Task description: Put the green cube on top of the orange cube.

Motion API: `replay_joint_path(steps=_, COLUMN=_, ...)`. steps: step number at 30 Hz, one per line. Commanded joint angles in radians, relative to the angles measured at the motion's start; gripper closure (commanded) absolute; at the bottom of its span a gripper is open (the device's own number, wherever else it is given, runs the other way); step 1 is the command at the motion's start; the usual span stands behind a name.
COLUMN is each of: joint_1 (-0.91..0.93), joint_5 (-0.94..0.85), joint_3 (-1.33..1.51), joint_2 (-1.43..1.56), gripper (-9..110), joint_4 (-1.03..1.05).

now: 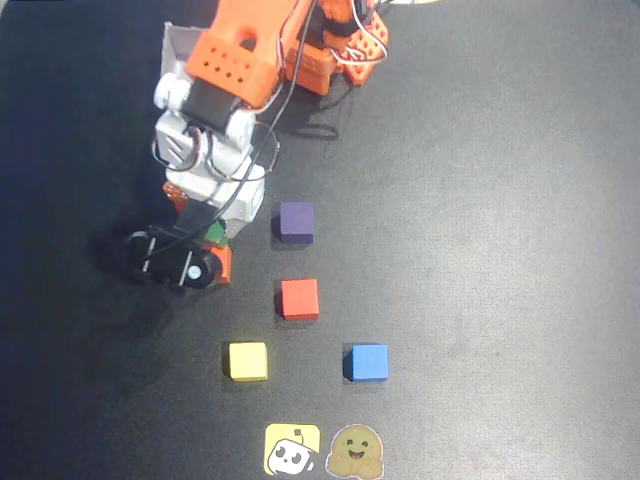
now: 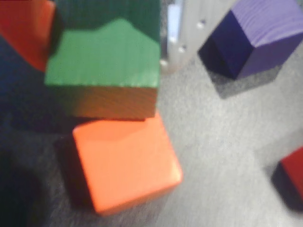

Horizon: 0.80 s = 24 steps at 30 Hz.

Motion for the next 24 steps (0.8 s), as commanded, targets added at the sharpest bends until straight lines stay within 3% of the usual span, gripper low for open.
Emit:
replay_joint_path(steps=1, joint_1=-0.014, joint_5=0.025, joint_3=-0.083, joint_2=-0.006, gripper=95, joint_4=0.011)
replay_joint_path(steps=24, joint_1=-0.044, joint_5=0.067, joint_3=-0.193, joint_2=-0.167, gripper=95, joint_4=-0.031)
